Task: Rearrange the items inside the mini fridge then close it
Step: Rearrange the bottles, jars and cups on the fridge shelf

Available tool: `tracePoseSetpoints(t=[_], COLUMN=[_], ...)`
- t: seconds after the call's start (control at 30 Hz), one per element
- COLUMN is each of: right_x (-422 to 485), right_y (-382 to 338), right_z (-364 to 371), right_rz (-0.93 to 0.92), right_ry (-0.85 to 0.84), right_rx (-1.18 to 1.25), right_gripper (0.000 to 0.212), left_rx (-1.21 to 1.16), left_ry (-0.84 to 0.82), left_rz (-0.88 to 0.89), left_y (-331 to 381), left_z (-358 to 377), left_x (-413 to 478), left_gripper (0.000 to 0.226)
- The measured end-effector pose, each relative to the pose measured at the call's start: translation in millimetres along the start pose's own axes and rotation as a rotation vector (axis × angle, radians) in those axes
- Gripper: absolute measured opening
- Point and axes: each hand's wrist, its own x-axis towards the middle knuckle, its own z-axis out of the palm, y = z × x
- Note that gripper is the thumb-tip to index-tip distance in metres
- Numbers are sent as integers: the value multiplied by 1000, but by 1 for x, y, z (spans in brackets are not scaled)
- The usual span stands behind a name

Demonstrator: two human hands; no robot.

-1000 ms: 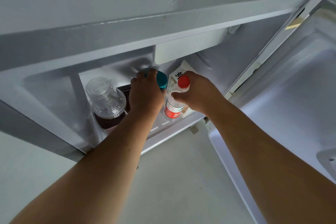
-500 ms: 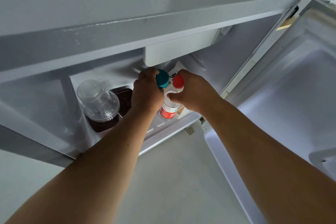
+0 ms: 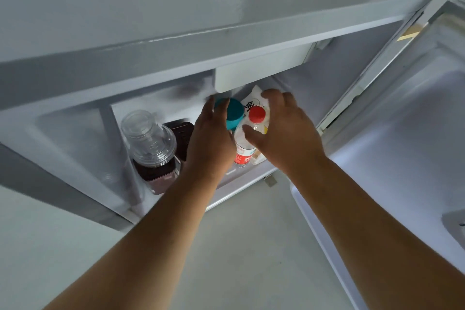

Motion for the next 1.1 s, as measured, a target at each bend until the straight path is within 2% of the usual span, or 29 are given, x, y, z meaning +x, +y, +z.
tracePoseSetpoints(t=[0.07, 0.13, 0.17, 0.3, 0.37, 0.47, 0.57, 0.63, 0.77, 0.87, 0.97, 1.1], right_x=[-21, -43, -51, -53, -44, -32, -20, -14, -15, -18, -18, -17], right_y=[-13, -30, -37, -51, -49, -47, -53, -58, -64, -66, -69, -70], right_z=[-3, 4, 12, 59, 83, 112, 129, 134, 136, 136, 135, 128], right_rz=[-38, -4, 62, 425, 565, 646, 596, 563, 480, 488, 495, 496], right_ry=[202, 245, 182, -305, -399, -448, -489, -504, -430, -373, -339, -270], right_rx=[30, 175, 268, 610, 764, 884, 862, 836, 802, 766, 748, 727], right_gripper=[49, 23, 16, 26, 33, 47, 54, 55, 38, 38, 40, 35], left_rx=[-49, -193, -295, -649, -808, -952, -1071, -1069, -987, -900, -859, -867], left_ry=[102, 193, 195, 71, 64, 106, 182, 208, 204, 203, 194, 56], left_rz=[16, 1, -63, -576, -791, -923, -957, -950, -923, -915, -895, -822], left_y=[4, 2, -1, -25, -35, -39, -38, -37, -41, -41, -41, -44], left_z=[-6, -4, -2, 17, 25, 33, 40, 44, 45, 41, 36, 36], left_x=[-26, -61, -78, -113, -113, -108, -101, -97, -87, -84, -85, -85], left_gripper=[58, 39, 31, 23, 25, 33, 51, 61, 38, 44, 33, 34])
